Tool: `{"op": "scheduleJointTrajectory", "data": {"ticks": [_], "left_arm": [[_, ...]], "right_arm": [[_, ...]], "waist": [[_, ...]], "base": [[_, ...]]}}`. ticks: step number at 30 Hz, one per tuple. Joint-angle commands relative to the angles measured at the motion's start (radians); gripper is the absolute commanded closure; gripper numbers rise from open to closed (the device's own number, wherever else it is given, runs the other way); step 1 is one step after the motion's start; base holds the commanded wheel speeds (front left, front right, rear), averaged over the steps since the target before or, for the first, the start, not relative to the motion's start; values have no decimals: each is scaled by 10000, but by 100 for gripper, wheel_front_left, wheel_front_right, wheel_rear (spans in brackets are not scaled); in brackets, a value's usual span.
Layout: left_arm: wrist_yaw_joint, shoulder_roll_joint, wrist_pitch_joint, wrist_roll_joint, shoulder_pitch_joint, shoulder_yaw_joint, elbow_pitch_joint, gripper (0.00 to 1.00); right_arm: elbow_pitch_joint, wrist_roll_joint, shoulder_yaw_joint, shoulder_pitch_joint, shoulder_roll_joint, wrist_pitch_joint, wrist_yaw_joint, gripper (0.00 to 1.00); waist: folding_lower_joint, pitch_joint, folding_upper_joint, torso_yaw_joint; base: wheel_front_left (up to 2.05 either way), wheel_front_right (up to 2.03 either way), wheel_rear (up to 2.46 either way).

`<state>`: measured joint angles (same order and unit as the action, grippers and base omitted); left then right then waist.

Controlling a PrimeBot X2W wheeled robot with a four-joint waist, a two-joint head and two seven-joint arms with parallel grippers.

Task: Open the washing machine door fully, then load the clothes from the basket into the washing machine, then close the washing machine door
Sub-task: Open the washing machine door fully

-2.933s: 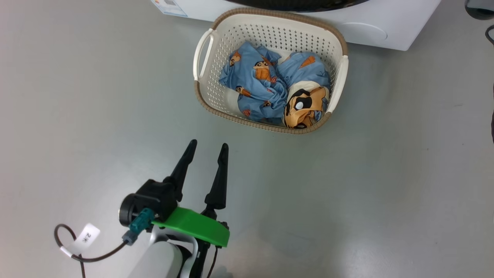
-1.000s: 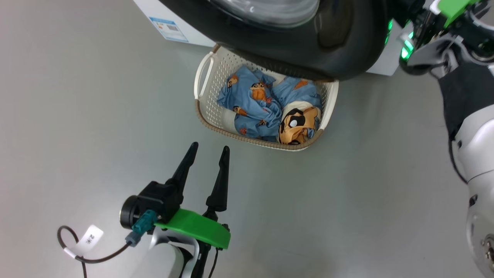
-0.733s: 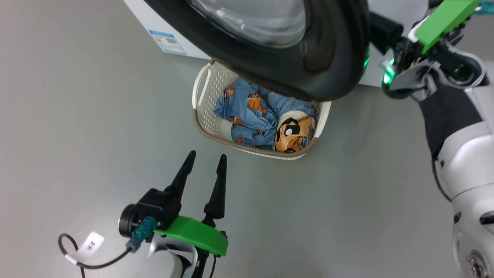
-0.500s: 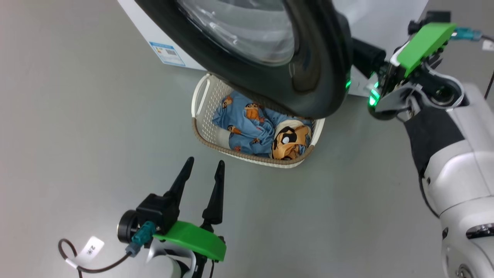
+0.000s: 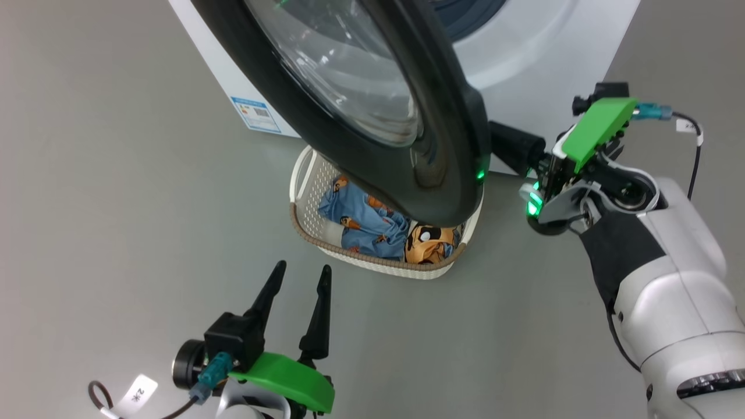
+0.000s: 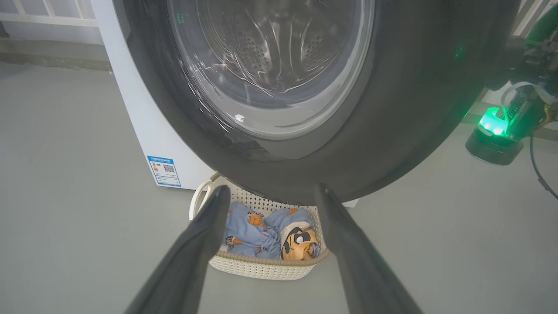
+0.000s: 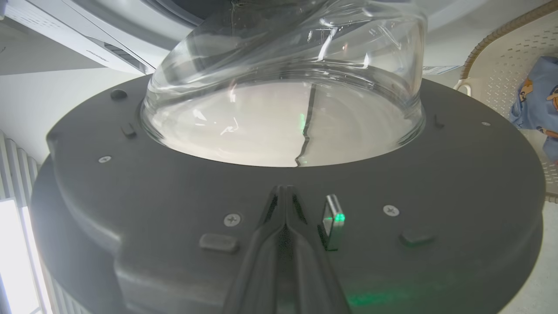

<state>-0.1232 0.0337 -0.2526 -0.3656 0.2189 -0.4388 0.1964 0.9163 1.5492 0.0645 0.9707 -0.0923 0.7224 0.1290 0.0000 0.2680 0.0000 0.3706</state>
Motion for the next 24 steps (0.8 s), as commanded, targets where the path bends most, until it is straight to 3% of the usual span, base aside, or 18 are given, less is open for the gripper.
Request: {"op": "scheduleJointTrajectory", "data": {"ticks": [1,11,24], "left_arm": [[34,166,-92,136,-66,384,-161,0],[65,166,-92,195,-314,497,-106,0],[134,166,-92,336,-596,603,-43,0]], "right_arm": [[-300,75,229,-199,352,131,17,100],[-404,592,827,-797,415,347,17,100],[-976,2390,3027,-1682,420,67,17,100]], "waist": [[0,-135,0,-30],[0,-558,0,-63],[0,-1086,0,-63]], "base": [[0,0,0],[0,0,0],[0,0,0]]}}
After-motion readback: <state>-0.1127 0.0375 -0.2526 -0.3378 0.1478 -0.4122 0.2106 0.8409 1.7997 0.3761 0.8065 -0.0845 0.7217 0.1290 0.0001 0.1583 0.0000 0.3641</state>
